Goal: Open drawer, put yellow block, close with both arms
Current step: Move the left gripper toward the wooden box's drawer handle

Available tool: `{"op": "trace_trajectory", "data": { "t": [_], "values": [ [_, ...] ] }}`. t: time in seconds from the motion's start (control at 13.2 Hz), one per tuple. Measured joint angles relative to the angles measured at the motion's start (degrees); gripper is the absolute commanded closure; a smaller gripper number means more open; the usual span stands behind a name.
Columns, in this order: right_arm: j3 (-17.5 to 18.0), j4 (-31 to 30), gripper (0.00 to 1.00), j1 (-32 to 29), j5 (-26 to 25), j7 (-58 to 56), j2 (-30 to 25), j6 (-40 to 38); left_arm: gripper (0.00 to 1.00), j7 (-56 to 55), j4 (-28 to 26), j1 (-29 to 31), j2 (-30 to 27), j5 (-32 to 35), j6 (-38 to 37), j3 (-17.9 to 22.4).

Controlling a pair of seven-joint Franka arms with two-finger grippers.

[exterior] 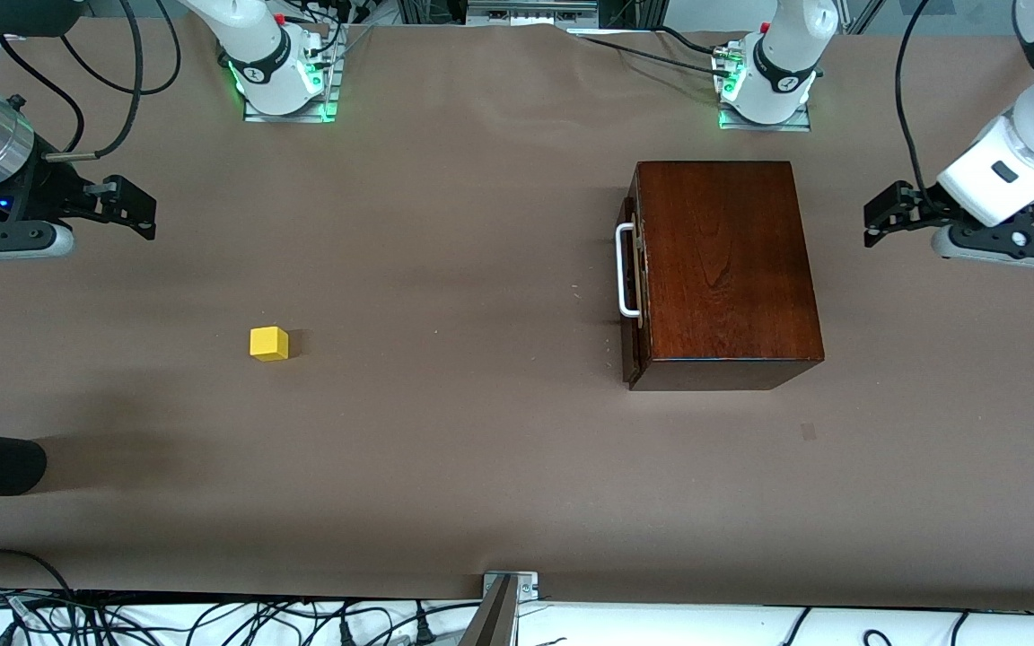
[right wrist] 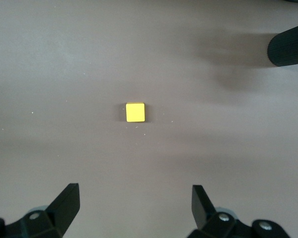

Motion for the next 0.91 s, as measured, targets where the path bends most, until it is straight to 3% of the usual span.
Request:
{"op": "trace_trajectory", "data": {
  "t": [0.6, 0.91],
  "values": [
    [0.0, 0.0, 0.00, 0.0, 0.0, 0.0, 0.0, 0.0, 0.00, 0.0, 0.0, 0.4, 0.0, 0.0, -1.3, -0.4],
    [0.0, 0.0, 0.00, 0.0, 0.0, 0.0, 0.0, 0.0, 0.00, 0.0, 1.8, -0.2, 1.0, 0.0, -10.1, -1.2]
  ]
}}
